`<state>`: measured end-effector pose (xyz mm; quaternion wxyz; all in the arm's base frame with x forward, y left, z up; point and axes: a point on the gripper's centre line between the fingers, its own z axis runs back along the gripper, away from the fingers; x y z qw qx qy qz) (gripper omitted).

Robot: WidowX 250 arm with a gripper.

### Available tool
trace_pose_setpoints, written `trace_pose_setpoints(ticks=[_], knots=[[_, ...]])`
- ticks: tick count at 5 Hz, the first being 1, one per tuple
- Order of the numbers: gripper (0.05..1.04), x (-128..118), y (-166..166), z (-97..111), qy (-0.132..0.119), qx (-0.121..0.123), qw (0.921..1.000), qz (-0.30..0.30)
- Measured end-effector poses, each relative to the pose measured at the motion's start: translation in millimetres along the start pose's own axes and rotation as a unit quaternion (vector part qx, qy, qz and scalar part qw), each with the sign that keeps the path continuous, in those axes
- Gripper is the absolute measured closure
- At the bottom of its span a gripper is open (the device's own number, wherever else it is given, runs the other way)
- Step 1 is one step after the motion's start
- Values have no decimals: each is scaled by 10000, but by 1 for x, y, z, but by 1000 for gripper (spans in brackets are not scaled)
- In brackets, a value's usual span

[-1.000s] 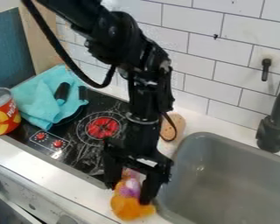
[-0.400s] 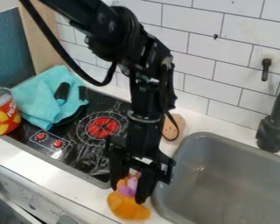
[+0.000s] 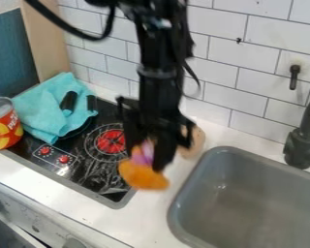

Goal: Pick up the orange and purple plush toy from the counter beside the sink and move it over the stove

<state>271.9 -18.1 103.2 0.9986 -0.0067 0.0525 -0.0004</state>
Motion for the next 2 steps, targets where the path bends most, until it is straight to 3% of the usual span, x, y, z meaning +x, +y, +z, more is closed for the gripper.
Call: trace_pose_setpoints(ticks=[1, 2], knots=[[486, 19, 29, 19, -320, 67, 9992, 224], [486, 44, 65, 20, -370, 204, 9977, 536]])
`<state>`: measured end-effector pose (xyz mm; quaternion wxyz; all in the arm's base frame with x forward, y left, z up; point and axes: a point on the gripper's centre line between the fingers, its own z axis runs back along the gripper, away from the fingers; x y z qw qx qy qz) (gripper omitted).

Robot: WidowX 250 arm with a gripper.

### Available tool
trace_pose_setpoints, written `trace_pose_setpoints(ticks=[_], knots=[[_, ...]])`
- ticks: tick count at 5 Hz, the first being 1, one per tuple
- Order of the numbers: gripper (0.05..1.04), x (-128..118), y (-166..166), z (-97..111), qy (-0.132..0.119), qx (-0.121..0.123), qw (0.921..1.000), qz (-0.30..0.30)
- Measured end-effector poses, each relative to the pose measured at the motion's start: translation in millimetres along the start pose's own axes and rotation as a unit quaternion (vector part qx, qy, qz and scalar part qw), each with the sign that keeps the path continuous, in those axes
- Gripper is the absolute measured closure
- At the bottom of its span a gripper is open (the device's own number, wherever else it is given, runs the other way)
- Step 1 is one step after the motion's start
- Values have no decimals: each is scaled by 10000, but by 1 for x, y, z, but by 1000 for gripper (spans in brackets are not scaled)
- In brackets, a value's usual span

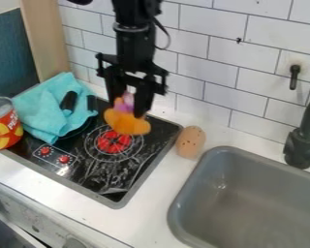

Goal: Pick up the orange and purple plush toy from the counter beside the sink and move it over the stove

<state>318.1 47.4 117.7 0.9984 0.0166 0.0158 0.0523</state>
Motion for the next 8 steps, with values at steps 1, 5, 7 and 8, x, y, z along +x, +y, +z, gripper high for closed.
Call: trace_pose_setpoints(ticks=[1, 5, 7, 8], knots=[[486, 17, 23, -10, 202, 230, 9995, 96], [486, 77, 57, -60, 896, 70, 9957, 237], [411, 71, 74, -72, 1140, 79, 9927, 386], [122, 65, 77, -67, 968, 12, 9950, 258]])
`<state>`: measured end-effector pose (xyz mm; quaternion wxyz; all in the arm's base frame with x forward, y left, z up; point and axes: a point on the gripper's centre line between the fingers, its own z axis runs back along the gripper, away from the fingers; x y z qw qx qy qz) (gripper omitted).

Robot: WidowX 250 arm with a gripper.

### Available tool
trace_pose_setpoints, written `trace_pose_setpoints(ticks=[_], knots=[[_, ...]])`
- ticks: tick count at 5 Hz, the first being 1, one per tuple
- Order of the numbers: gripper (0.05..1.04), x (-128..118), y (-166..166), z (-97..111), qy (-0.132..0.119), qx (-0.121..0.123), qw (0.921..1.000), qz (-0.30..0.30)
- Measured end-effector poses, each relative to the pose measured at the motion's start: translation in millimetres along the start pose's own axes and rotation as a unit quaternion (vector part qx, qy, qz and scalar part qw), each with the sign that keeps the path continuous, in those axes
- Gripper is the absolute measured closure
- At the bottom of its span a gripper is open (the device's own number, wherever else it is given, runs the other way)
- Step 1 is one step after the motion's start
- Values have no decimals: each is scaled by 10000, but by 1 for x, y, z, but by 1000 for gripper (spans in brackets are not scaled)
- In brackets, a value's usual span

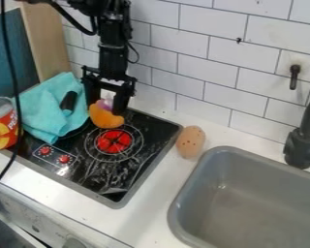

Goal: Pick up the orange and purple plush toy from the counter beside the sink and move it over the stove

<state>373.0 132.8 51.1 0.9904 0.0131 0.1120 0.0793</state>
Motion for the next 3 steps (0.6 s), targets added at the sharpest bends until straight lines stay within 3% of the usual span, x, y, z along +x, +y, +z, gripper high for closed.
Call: trace_pose_setpoints(ticks=[1, 2, 3], knots=[[73, -14, -3, 11, -484, -182, 9986, -125], [79, -34, -9, 24, -971, -192, 9948, -228], [82, -60, -22, 35, -1395, -401, 9877, -584]])
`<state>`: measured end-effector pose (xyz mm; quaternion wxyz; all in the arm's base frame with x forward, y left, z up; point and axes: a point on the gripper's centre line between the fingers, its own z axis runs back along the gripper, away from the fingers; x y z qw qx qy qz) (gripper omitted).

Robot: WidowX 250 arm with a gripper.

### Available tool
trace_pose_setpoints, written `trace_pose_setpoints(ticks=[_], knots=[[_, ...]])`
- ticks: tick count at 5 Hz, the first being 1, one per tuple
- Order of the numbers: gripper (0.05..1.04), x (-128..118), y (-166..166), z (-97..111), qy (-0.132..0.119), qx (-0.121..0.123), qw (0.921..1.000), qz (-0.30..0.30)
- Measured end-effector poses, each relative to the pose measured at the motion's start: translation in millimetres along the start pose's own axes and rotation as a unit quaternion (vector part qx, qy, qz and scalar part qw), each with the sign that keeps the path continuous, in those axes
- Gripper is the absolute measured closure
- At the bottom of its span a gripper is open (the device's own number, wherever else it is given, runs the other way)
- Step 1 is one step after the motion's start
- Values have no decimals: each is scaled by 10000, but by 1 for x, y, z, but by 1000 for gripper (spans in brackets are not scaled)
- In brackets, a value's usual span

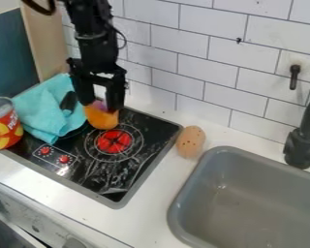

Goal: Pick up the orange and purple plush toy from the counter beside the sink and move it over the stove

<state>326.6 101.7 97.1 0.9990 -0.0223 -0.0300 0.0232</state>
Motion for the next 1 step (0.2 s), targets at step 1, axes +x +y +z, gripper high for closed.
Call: trace_pose_setpoints(ticks=[1], knots=[[82, -36, -17, 8, -23, -181, 9996, -223]])
